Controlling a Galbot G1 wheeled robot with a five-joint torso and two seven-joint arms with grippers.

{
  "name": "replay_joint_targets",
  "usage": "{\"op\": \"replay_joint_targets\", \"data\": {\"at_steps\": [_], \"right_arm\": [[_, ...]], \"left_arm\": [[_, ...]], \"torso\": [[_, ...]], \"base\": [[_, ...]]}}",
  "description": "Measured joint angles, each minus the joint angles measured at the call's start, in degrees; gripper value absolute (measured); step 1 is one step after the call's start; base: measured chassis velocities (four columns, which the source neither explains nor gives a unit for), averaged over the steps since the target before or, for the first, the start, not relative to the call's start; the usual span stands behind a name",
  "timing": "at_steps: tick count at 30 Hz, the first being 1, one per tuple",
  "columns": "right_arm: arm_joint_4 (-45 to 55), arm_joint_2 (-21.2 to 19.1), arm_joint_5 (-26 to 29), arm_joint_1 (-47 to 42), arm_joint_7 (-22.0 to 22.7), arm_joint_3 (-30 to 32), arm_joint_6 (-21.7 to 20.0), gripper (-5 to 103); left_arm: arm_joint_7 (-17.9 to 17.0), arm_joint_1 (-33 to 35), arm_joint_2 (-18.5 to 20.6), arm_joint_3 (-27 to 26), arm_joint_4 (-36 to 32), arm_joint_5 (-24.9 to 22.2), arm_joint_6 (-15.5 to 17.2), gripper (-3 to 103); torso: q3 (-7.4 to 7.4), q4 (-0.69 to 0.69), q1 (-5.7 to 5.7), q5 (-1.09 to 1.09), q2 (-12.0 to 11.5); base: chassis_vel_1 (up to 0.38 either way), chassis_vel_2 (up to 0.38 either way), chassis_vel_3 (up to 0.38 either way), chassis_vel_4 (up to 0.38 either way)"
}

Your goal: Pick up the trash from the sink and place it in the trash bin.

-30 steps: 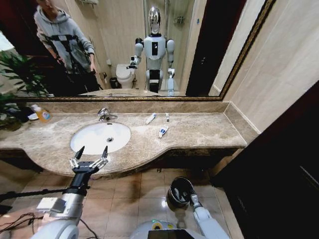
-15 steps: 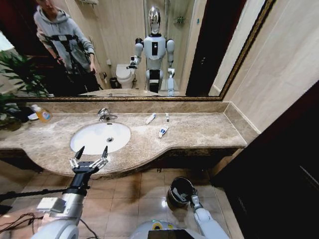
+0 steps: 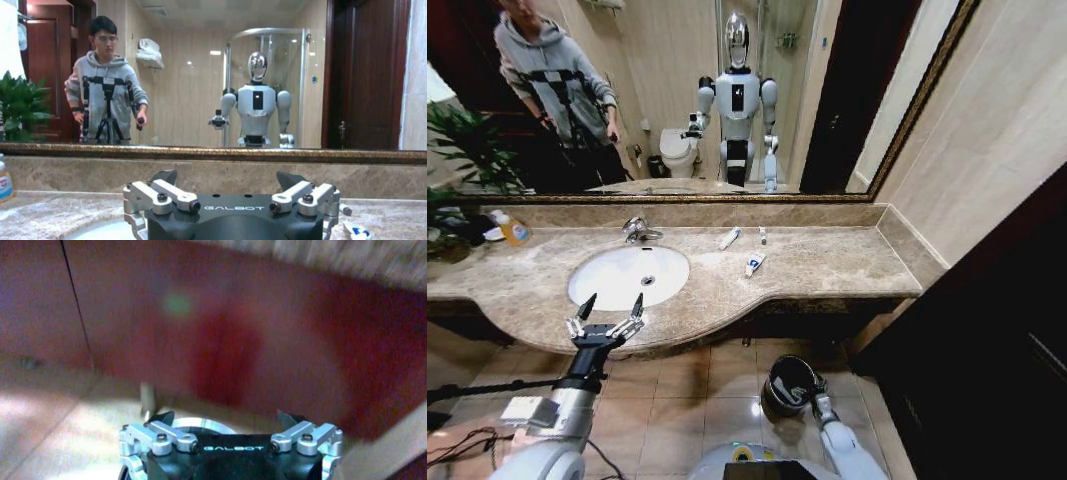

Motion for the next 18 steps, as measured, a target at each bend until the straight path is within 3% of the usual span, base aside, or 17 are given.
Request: {"op": "replay_joint_targets", "data": {"at_steps": [2,3,6,9,13,14,18], "right_arm": [[4.57,-0.53,0.73,-2.28,0.14,0.3,-0.35,100],[11.76,-1.34,2.84,-5.79,0.39,0.79,-1.64,100],[16.67,-1.86,4.98,-8.17,0.45,1.23,-2.6,100],[33.2,-4.55,14.53,-15.73,1.12,1.92,-6.9,100],[40.74,-5.58,16.51,-19.43,1.24,2.76,-8.38,100],[48.55,-6.17,17.77,-23.03,1.33,3.7,-9.76,100],[57.58,-6.82,19.36,-26.22,1.96,4.41,-11.82,100]], "left_arm": [[0.0,0.0,0.0,0.0,0.0,0.0,0.0,100],[0.0,0.0,0.0,0.0,0.0,0.0,0.0,100],[0.0,0.0,0.0,0.0,0.0,0.0,0.0,100],[0.0,0.0,0.0,0.0,0.0,0.0,0.0,100],[0.0,0.0,0.0,0.0,0.0,0.0,0.0,100],[0.02,-0.01,0.0,0.0,0.0,0.0,0.0,100],[0.01,0.0,0.0,0.0,0.0,0.0,0.0,100]], "torso": [[0.0,0.0,0.0,-0.01,0.0],[0.0,0.0,0.0,-0.01,0.0],[0.0,0.0,-0.01,0.0,0.0],[-0.01,0.0,-0.01,-0.01,0.0],[0.0,-0.01,-0.01,-0.03,0.01],[-0.01,-0.01,-0.01,-0.03,0.01],[0.0,-0.01,-0.01,-0.02,0.01]], "base": [[0.0,0.0,0.0,0.0],[0.0,0.0,0.0,0.0],[0.0,0.0,0.0,0.0],[0.0,0.0,0.0,0.0],[0.0,0.0,0.0,0.0],[0.0,0.0,0.0,0.0],[0.0,0.0,0.0,0.0]]}}
